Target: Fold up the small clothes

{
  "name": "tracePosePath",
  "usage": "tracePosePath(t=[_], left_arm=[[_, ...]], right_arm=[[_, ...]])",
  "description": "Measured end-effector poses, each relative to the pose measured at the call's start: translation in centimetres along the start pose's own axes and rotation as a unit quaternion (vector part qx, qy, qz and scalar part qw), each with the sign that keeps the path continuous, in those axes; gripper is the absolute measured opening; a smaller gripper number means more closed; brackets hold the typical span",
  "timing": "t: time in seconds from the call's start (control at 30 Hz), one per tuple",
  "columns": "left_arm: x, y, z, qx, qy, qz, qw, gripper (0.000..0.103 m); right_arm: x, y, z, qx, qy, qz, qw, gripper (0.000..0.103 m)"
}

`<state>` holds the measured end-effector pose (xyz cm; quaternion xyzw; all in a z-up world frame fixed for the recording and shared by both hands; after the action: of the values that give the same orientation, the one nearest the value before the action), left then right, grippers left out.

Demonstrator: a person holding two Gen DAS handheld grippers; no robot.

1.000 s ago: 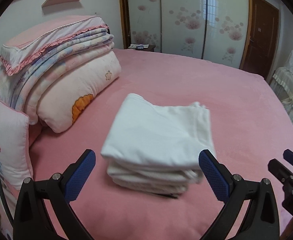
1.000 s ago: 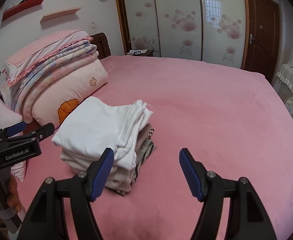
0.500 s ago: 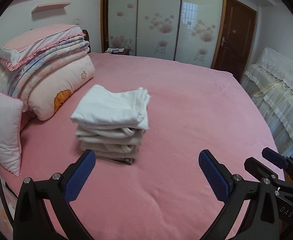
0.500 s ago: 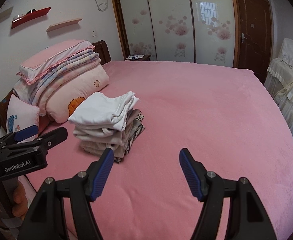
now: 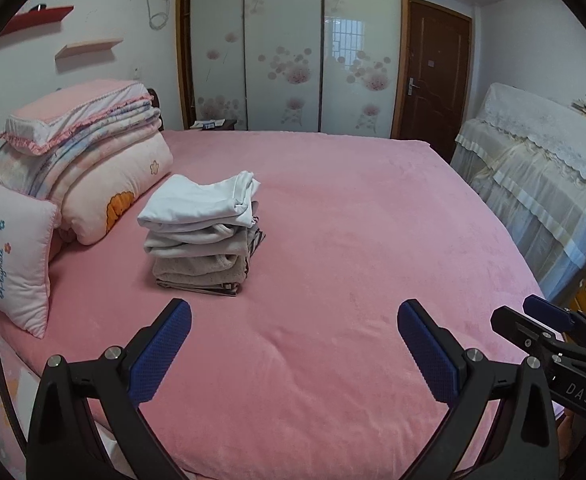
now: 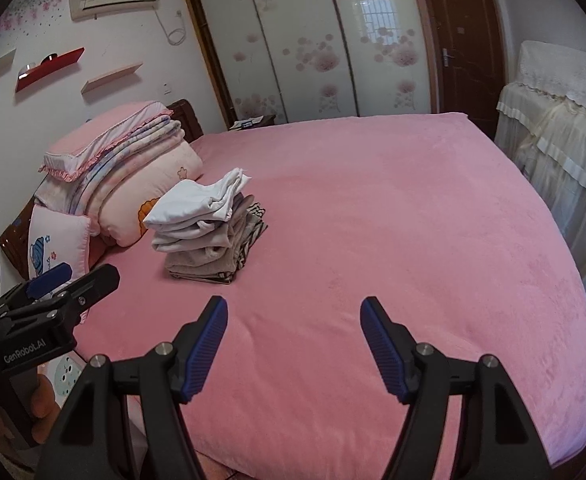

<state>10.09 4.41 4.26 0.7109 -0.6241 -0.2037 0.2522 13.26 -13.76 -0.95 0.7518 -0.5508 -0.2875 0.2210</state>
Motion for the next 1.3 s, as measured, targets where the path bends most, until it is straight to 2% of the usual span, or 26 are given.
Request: tracePosePath(t=[0.23,0.4,0.8,0.97,1.3], left_arm=[[2.1,1.6,2.3,-0.002,-0.021,-0.003,0.9998,0.102],[2.3,0.8,2.8,-0.020,-0.002,0.010,0.9997,0.102],[3.9,-2.0,5.3,-0.070,-0.001,0.028,0.9972,0.102],[4.5,-2.4,6.0,-0.071,-0.010,0.018,0.9973,0.102],[4.7,-2.9,6.5,-0.078,0.008,0.007,0.9969,0.102]], right_arm=[[0.7,1.8,2.4,0.014,-0.014,0.026,0.999,0.069],[0.9,2.1,3.2,0.024,-0.014,0.048,0.998,0.070],[2.3,0.7,5.1,-0.007,-0.011,0.068,0.998,0.070],[2.6,0.5,5.5,-0.011,-0.003,0.078,0.997,0.070],[3.1,0.2,5.6,-0.006,0.009,0.093,0.996,0.070]])
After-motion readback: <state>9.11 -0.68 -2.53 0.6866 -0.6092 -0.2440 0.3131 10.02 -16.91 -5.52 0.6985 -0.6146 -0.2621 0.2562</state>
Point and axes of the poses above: each gripper's, at about its wrist camera, not at the fingertips, and y roughly against the way its jaws point, x to its right, z to its underside, the point moved 8 cm from there along -y, roughly the way its jaws point, and after that the axes turned 4 degrees about z, right-handed, at the moved point
